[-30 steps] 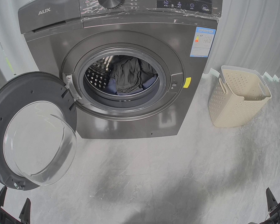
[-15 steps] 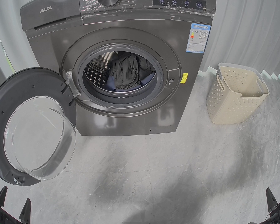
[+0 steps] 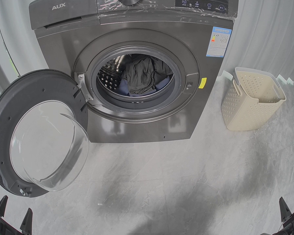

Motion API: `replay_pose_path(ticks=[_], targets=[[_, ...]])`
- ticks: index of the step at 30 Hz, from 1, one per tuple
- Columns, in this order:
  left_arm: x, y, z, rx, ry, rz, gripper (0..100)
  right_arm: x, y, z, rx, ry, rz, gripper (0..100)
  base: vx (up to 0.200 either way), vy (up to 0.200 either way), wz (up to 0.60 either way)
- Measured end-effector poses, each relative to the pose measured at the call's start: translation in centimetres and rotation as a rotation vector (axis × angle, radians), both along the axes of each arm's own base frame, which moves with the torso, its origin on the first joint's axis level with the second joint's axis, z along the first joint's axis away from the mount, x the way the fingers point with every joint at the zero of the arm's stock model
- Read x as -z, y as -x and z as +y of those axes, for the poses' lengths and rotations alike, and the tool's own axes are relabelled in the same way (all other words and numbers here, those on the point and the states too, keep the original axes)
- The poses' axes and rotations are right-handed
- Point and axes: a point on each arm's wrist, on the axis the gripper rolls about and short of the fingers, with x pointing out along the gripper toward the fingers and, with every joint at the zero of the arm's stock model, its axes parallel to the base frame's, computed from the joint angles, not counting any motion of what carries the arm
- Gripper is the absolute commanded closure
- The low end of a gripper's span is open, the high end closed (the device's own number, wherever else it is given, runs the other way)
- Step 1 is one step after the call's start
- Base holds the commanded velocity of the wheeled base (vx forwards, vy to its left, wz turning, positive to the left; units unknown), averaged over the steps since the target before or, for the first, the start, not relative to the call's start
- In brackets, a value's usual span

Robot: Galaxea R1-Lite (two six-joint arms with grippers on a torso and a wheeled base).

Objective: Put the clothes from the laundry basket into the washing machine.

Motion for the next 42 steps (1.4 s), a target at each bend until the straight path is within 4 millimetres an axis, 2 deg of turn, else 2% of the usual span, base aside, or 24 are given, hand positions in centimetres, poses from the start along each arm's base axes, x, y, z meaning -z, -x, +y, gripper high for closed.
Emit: replay_pose_path(ticks=[4,7,25,31,42], targets=[[0.00,0.00,0.00,0.000,0.000,0.000,0,0.00,0.00,-0.02,0.010,-0.001,0.000,0,0.000,0.000,0.00],[0.00,0.00,0.00,0.001,-0.001,0.000,0,0.01,0.00,-0.02,0.010,0.000,0.001,0,0.000,0.000,0.60],[0.00,-0.01,0.00,0.000,0.000,0.001,0,0.00,-0.01,-0.02,0.010,0.000,0.001,0,0.000,0.000,0.00],[-0.01,-0.02,0.00,0.000,0.000,0.001,0,0.01,-0.01,-0.02,0.011,0.000,0.002,0,0.000,0.000,0.60],[-0.01,-0.02,0.00,-0.002,0.005,0.003,0,0.00,-0.02,-0.01,0.003,-0.001,0.002,0,0.000,0.000,0.00]])
